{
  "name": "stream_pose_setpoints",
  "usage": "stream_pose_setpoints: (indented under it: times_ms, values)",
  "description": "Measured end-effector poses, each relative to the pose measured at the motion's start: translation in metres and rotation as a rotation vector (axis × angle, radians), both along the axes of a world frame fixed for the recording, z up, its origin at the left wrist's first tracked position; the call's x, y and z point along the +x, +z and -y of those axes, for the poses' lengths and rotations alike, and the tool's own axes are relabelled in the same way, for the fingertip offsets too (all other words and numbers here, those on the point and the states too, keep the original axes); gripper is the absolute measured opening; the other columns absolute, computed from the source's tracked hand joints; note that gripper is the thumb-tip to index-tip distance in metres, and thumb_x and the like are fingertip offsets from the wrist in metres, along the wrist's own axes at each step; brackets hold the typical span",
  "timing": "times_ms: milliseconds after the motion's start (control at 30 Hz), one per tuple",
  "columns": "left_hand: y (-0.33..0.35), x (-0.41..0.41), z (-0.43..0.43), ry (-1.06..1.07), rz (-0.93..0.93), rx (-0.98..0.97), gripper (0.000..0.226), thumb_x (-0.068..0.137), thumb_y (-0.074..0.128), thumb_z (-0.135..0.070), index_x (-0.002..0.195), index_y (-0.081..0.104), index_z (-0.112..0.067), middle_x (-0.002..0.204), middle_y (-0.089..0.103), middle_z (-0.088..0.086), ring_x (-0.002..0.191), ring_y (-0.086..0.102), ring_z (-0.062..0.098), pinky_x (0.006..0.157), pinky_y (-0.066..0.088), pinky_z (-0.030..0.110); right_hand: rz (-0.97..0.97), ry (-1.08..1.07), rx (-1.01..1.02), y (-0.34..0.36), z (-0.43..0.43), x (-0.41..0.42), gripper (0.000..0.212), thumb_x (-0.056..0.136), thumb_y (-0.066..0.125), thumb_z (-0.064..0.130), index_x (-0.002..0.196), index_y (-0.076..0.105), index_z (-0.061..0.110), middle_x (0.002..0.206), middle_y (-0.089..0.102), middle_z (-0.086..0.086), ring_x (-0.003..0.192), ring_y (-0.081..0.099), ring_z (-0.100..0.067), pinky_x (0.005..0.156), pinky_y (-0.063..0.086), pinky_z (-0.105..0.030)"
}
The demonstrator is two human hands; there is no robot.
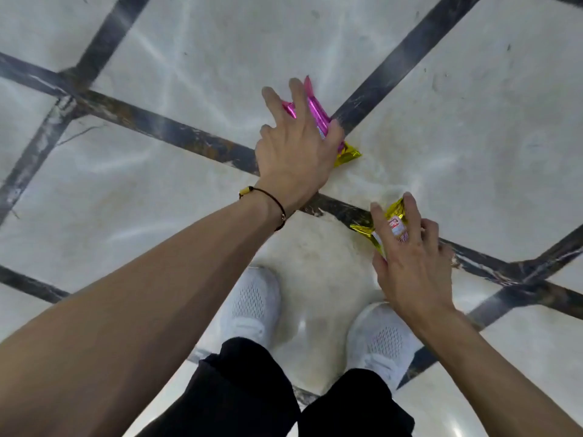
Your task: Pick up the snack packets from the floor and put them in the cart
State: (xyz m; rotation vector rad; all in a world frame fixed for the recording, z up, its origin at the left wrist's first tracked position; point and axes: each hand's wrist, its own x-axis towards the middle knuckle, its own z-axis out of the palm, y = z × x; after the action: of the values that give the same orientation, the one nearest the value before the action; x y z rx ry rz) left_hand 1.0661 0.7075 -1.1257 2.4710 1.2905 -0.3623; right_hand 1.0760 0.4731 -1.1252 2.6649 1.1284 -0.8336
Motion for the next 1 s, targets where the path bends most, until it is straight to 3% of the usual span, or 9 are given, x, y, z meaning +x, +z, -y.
stream_pose_setpoints:
  times_ms: [233, 367, 500, 800, 1000]
  values:
    - [-0.005, 0.023, -0.001, 0.045, -0.012, -0.046, 0.07, 0.091, 0.055, -0.039, 0.149, 0.027, -0.013, 0.151, 0.026, 0.017, 0.098, 0.057, 0.044, 0.068, 0.033, 0.042, 0.034, -0.094, 0.023, 0.011, -0.024, 0.012, 0.059, 0.087, 0.065, 0.021, 0.141, 0.042, 0.028, 0.146, 0.035, -0.023, 0.094, 0.047, -0.039, 0.065, 0.046, -0.045]
    - [0.016, 0.018, 0.013, -0.082, -0.058, -0.08, 0.069, 0.087, 0.061, -0.016, 0.147, 0.028, -0.014, 0.157, 0.021, 0.015, 0.108, 0.055, 0.044, 0.067, 0.037, 0.04, 0.044, -0.11, 0.059, 0.039, -0.035, 0.02, 0.057, 0.087, 0.065, 0.023, 0.139, 0.042, 0.028, 0.141, 0.036, -0.022, 0.092, 0.047, -0.038, 0.062, 0.047, -0.045]
    - [0.06, 0.003, 0.016, -0.14, -0.067, -0.109, 0.072, 0.086, 0.062, -0.015, 0.149, 0.025, -0.018, 0.161, 0.017, 0.011, 0.115, 0.052, 0.045, 0.066, 0.038, 0.041, 0.066, -0.191, 0.12, 0.095, -0.042, 0.031, 0.056, 0.089, 0.063, 0.027, 0.141, 0.041, 0.028, 0.14, 0.037, -0.023, 0.095, 0.047, -0.041, 0.063, 0.051, -0.048]
    - [0.28, -0.025, -0.034, -0.253, 0.017, -0.028, 0.074, 0.088, 0.056, -0.02, 0.155, 0.025, -0.026, 0.158, 0.028, 0.007, 0.106, 0.052, 0.043, 0.065, 0.035, 0.041, 0.158, -0.324, 0.191, 0.292, -0.07, 0.068, 0.057, 0.09, 0.062, 0.031, 0.143, 0.041, 0.028, 0.139, 0.038, -0.021, 0.1, 0.049, -0.04, 0.064, 0.049, -0.043]
    - [0.484, -0.012, -0.066, -0.357, 0.091, 0.022, 0.076, 0.086, 0.06, -0.027, 0.155, 0.028, -0.029, 0.15, 0.037, 0.005, 0.11, 0.054, 0.044, 0.072, 0.051, 0.049, 0.282, -0.354, 0.282, 0.497, -0.097, 0.106, 0.055, 0.09, 0.059, 0.036, 0.141, 0.042, 0.03, 0.139, 0.038, -0.018, 0.104, 0.05, -0.038, 0.066, 0.046, -0.04]
